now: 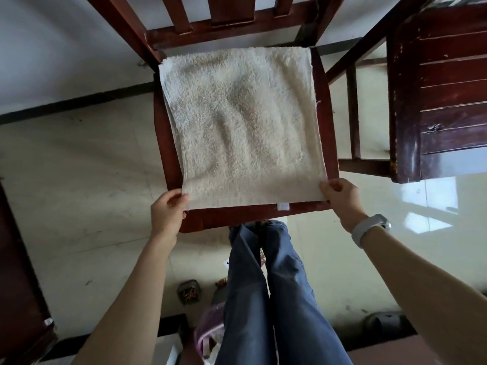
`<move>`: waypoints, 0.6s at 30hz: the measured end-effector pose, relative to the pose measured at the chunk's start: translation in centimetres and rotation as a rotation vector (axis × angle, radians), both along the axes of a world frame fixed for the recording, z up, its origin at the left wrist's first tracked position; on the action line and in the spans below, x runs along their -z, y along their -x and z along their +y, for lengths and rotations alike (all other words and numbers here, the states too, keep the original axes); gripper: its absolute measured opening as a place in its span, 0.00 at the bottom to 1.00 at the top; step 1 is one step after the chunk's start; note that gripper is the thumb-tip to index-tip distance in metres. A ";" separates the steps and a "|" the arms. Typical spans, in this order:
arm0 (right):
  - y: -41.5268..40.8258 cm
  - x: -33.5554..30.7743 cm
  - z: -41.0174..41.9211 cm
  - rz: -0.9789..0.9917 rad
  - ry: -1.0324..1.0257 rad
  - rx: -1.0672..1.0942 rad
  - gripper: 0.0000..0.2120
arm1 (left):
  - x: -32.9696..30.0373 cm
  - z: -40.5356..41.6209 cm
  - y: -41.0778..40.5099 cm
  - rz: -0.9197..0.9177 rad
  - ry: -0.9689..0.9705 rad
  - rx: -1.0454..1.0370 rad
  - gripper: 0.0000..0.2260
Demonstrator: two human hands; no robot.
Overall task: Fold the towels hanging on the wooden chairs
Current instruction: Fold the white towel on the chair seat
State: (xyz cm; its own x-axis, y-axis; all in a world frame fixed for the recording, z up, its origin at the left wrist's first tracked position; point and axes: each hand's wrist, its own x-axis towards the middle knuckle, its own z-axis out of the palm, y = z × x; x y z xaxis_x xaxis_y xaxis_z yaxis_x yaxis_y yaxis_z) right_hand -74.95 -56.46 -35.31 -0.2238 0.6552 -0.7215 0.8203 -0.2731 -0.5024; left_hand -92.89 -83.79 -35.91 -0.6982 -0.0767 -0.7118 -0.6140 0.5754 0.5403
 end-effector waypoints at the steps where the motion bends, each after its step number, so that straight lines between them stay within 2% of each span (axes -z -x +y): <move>1: -0.1 0.4 -0.2 0.000 0.014 0.019 0.08 | 0.4 0.0 -0.3 -0.033 0.001 -0.009 0.10; 5: 0.0 1.3 -0.5 -0.063 -0.042 -0.065 0.09 | 1.2 -0.5 -0.9 -0.025 0.096 0.030 0.09; 9: -0.1 1.3 -0.6 -0.122 -0.160 -0.142 0.05 | 0.9 -0.4 -1.6 0.112 0.287 0.204 0.10; 13: -0.2 1.3 -1.6 -0.139 -0.220 -0.214 0.06 | 0.6 0.3 -1.8 0.186 0.298 0.248 0.09; 15: 0.0 1.3 -1.9 -0.115 -0.186 -0.176 0.06 | 0.4 0.6 -1.9 0.157 0.279 0.197 0.09; 18: 0.5 1.1 -2.0 -0.046 -0.053 0.023 0.07 | 0.4 0.9 -2.0 0.109 0.216 0.078 0.09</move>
State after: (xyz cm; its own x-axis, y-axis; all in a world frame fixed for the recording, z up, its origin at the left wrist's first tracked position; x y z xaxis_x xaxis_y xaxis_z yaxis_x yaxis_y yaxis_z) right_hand -75.42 -58.42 -36.40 -0.1751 0.6978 -0.6946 0.8367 -0.2663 -0.4785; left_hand -90.89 -82.86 -36.26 -0.7796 -0.1618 -0.6050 -0.5084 0.7277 0.4604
